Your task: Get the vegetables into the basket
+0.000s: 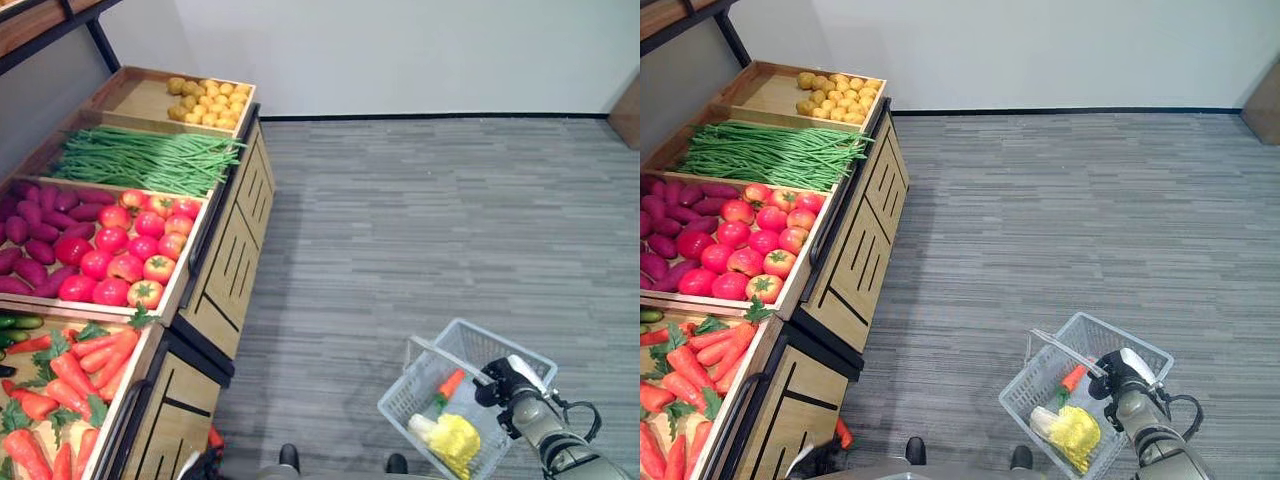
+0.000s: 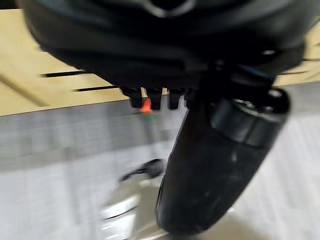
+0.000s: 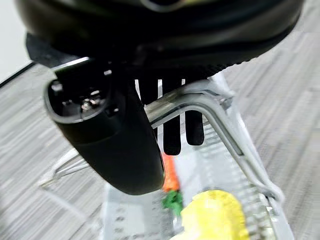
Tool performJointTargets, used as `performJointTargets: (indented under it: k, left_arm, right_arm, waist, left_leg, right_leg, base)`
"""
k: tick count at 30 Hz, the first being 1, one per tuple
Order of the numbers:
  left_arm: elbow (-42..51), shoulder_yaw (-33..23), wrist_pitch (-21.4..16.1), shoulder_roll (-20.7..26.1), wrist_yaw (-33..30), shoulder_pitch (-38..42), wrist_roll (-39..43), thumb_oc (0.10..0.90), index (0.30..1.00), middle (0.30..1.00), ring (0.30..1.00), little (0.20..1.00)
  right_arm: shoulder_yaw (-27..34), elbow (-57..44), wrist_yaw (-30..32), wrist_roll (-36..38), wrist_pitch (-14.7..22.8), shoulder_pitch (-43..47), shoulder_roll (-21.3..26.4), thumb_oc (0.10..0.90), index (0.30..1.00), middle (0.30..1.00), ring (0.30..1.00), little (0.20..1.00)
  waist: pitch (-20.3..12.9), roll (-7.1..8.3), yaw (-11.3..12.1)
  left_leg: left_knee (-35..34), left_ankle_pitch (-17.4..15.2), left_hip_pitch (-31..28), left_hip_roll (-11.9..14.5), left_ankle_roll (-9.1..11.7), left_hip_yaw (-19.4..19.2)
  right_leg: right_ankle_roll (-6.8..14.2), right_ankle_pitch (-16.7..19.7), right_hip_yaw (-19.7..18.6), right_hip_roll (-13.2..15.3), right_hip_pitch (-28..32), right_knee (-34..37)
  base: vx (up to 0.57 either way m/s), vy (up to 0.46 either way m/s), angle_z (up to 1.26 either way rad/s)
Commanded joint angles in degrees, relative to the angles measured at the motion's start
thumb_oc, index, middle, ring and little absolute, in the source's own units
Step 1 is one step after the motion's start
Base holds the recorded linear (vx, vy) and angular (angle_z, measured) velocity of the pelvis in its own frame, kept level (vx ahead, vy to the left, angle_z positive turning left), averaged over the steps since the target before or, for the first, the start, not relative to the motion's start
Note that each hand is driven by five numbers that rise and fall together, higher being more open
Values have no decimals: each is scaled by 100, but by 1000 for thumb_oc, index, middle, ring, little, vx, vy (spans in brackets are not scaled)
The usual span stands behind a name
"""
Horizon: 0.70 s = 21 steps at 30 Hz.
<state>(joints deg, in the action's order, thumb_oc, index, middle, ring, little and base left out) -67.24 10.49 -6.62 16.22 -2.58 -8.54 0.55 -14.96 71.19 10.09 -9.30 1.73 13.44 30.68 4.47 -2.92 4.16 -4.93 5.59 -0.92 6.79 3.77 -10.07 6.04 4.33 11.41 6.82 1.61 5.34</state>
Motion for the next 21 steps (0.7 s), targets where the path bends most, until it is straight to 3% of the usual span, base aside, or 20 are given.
performJointTargets:
  k: [1,3,4,12,21]
  left_arm:
    - [-162,-133,-112,157,-248,382,-103,900,1000,1000,1000,1000]
    - [-322,-167,-90,143,-264,402,-181,900,1000,1000,1000,1000]
    - [-350,-163,-83,127,-260,397,-187,900,1000,1000,1000,1000]
    - [-434,73,-57,0,-221,295,-571,900,1000,1000,1000,1000]
    - [-679,-197,30,-61,-273,316,-496,900,1000,1000,1000,1000]
  right_arm:
    - [203,156,355,-25,311,1036,415,400,300,300,300,300]
    - [238,245,362,-16,296,1041,436,422,330,330,330,330]
    - [248,251,375,-25,291,1028,434,900,1000,1000,1000,1000]
    - [410,632,415,-136,210,953,593,900,1000,1000,1000,1000]
    - [528,592,300,-196,197,523,537,900,1000,1000,1000,1000]
  waist:
    - [-80,331,85]
    - [-70,327,78]
    - [-68,325,76]
    - [-65,301,50]
    - [-110,355,-25]
  left_leg:
    - [-7,31,210,77,203,243]
    - [-7,34,212,87,209,243]
    - [-7,33,210,91,212,242]
    - [-7,24,210,134,224,218]
    - [-7,-22,142,129,219,194]
  right_leg:
    - [325,83,207,351,-33,-34]
    - [322,77,206,344,-38,-34]
    - [319,76,204,340,-38,-34]
    - [313,65,181,313,-69,-34]
    - [313,43,157,307,-34,-34]
  base:
    - [0,0,0]
    - [0,0,0]
    - [0,0,0]
    - [0,0,0]
    - [0,0,0]
